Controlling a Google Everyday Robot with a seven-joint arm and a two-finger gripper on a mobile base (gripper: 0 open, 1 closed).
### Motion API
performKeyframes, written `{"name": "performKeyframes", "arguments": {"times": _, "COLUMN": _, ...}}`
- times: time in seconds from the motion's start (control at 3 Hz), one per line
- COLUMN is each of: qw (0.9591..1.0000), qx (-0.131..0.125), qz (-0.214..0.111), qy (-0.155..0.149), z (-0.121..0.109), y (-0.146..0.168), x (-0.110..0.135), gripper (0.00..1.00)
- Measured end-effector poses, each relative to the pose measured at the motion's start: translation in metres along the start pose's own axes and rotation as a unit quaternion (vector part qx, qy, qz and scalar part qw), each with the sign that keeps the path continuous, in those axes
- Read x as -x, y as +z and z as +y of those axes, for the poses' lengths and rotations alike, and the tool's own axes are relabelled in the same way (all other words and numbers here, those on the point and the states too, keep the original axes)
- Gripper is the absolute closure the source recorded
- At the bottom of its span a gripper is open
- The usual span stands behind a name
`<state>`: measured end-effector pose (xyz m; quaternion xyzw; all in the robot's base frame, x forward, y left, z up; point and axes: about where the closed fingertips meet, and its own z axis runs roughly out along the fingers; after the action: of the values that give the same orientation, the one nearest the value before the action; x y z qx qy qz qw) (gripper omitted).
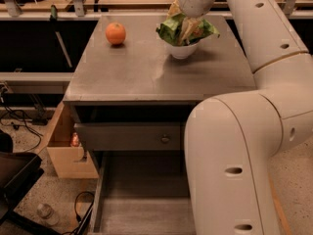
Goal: Pick green rice chip bag from white bowl and place on counter
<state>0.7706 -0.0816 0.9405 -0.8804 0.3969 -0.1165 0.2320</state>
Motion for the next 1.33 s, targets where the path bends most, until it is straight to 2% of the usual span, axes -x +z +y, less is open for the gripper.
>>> {"name": "performKeyframes", "arguments": {"times": 0.33, "qw": 1.0000, "qx": -0.004, "qz": 0.000, "qy": -0.001, "z": -0.003, "y": 0.005, "x": 0.000, "gripper": 0.95}}
{"name": "performKeyframes", "arguments": {"times": 0.67, "qw": 1.0000, "qx": -0.006, "qz": 0.000, "qy": -0.001, "z": -0.005, "y": 0.008, "x": 0.000, "gripper": 1.00}}
{"name": "performKeyframes", "arguments": {"times": 1.0, "qw": 0.9994, "qx": -0.006, "qz": 0.032, "qy": -0.012, "z": -0.010, "y": -0.008, "x": -0.010, "gripper": 1.00}}
{"name": "performKeyframes", "arguments": {"times": 1.33, "qw": 0.9960, "qx": -0.008, "qz": 0.082, "qy": -0.035, "z": -0.020, "y": -0.041, "x": -0.020, "gripper": 1.00}}
